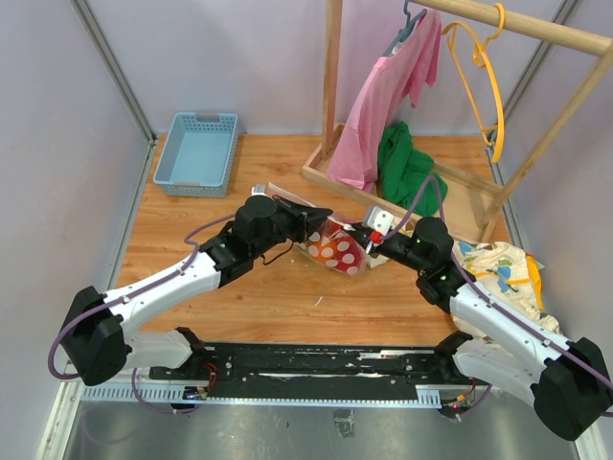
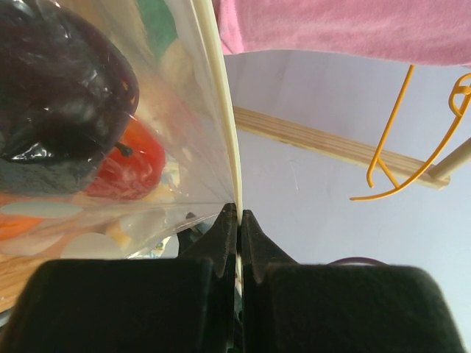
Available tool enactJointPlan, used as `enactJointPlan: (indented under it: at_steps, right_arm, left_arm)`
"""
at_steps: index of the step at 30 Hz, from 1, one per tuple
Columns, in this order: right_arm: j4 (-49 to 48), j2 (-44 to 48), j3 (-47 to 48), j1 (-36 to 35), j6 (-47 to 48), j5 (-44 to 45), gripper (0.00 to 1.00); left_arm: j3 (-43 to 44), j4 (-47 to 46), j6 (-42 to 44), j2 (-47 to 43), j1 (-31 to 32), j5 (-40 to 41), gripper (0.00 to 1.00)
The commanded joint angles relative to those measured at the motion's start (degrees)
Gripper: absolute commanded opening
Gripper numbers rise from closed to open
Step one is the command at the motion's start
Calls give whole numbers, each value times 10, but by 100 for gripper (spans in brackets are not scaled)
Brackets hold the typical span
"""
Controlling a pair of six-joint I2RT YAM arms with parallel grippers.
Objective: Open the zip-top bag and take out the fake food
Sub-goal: Pick up the zipper food storage bag at the center of the board.
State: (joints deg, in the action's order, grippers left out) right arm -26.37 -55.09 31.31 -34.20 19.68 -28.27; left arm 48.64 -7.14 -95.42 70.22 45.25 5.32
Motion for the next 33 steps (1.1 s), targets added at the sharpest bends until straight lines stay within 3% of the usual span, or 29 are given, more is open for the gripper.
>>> enactJointPlan:
  at_steps: [1, 4, 6, 8, 11, 17, 23, 28, 33]
  right_arm:
    - [-2, 4, 13, -7, 9, -7, 3]
    - [11, 7, 24, 1, 5, -11, 1]
    - [22, 9, 35, 9, -2, -19, 1]
    - [34, 9, 46, 19, -9, -33, 1]
    - [48, 12, 63, 32, -20, -52, 1]
    - [117, 18, 102, 73, -36, -126, 1]
    - [192, 28, 128, 95, -27, -180, 1]
    - [225, 32, 141, 102, -27, -190, 1]
    - [244, 30, 159, 111, -35, -196, 1]
  left_arm:
    - [13, -39, 1, -21, 9, 2, 1]
    - [12, -42, 11, -26, 9, 6, 17]
    - [13, -39, 21, -31, 9, 11, 40]
    - [15, -33, 30, -34, 9, 13, 56]
    - [27, -1, 59, -40, 9, 20, 68]
    - [63, 60, 176, -75, 9, 44, 76]
    - [101, 45, 390, -132, 7, 43, 98]
    - [213, 89, 499, -129, -13, 48, 99]
    - [379, 150, 551, -77, -18, 73, 99]
